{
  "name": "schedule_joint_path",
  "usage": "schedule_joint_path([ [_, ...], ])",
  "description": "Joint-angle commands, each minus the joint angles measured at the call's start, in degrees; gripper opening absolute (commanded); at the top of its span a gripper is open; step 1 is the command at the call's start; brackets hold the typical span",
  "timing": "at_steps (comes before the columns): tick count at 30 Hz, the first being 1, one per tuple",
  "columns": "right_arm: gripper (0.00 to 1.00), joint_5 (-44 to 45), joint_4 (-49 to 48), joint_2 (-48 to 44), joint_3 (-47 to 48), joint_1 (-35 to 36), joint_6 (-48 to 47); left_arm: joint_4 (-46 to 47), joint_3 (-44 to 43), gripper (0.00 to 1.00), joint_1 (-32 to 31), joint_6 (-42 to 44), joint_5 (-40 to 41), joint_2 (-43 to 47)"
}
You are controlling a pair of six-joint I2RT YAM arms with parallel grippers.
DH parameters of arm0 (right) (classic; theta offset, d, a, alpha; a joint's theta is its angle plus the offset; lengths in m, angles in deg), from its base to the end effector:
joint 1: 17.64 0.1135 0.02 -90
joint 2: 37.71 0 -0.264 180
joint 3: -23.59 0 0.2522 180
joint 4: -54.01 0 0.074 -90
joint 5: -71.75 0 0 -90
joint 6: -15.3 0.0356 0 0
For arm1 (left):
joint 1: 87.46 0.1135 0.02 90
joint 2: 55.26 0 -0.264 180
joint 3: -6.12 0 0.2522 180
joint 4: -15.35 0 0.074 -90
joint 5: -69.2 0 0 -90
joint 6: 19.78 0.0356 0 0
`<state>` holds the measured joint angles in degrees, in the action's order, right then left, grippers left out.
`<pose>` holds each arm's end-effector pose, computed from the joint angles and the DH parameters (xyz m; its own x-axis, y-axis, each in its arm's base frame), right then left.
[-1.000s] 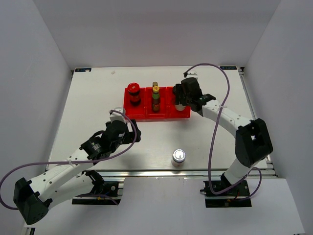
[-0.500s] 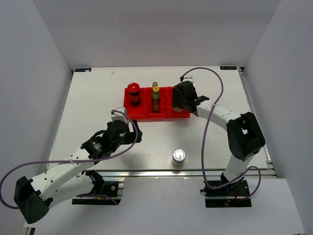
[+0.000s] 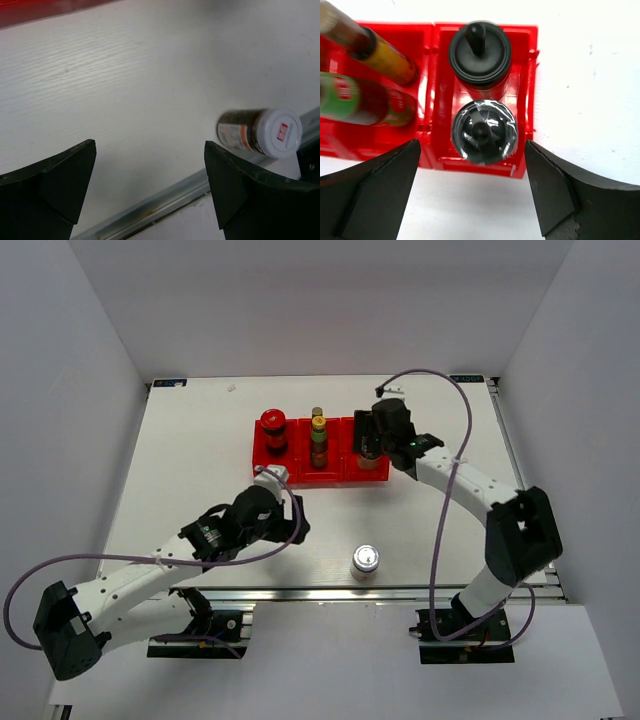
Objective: Organize the condiment bottles
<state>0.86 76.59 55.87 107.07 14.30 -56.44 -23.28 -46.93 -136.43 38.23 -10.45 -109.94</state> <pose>0.3247 0.1887 0.2746 -0.5185 0.0257 -0.8547 -0.1091 0.9894 0.0959 0.1379 -0.1487 0.2513 -0.7053 0.0166 -0.7087 0.3283 0.8937 -0.3058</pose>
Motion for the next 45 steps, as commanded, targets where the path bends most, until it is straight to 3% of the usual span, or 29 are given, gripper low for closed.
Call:
schedule_joint_path([
  [1,0.89,1.8,3.5,-8.2,1.7,0.1,1.3,1.0,-4.2,0.98,-7.3,3.4,-0.3,-2.7],
  [7,0.90,8.7,17.0,-19.9,-2.8,0.0,10.5,1.5,-8.6,0.98,-21.0,7.0,3.1,-10.2],
  [13,0.89,11.0,20.4,-35.5,-17.8,-0.3,16.1,1.0,-15.3,0.98,-31.4,9.3,7.1,-21.6],
  [16,0.89,10.8,21.9,-42.3,-22.0,-0.4,17.4,2.5,-17.1,0.98,-32.2,10.3,5.9,-25.7],
  [21,0.89,11.0,24.0,-49.6,-23.7,-0.4,18.7,2.2,-21.0,0.98,-32.2,8.5,11.9,-32.4],
  [24,0.89,10.3,25.1,-51.3,-24.0,-0.4,18.7,-0.3,-24.3,0.98,-32.1,6.5,17.1,-36.4],
  [33,0.89,9.7,24.9,-51.7,-24.7,-0.4,18.1,0.6,-29.7,0.97,-30.0,8.7,15.2,-42.7],
  [34,0.89,9.8,24.8,-51.7,-24.7,-0.4,18.1,0.5,-30.1,0.95,-29.9,8.6,14.8,-42.7],
  [38,0.89,10.1,23.8,-51.7,-25.4,-0.4,17.8,1.1,-28.9,0.63,-29.6,8.6,13.0,-41.2],
  [45,0.89,10.9,23.7,-51.9,-26.0,-0.4,17.7,0.3,-28.5,0.43,-28.6,8.0,13.7,-39.4],
])
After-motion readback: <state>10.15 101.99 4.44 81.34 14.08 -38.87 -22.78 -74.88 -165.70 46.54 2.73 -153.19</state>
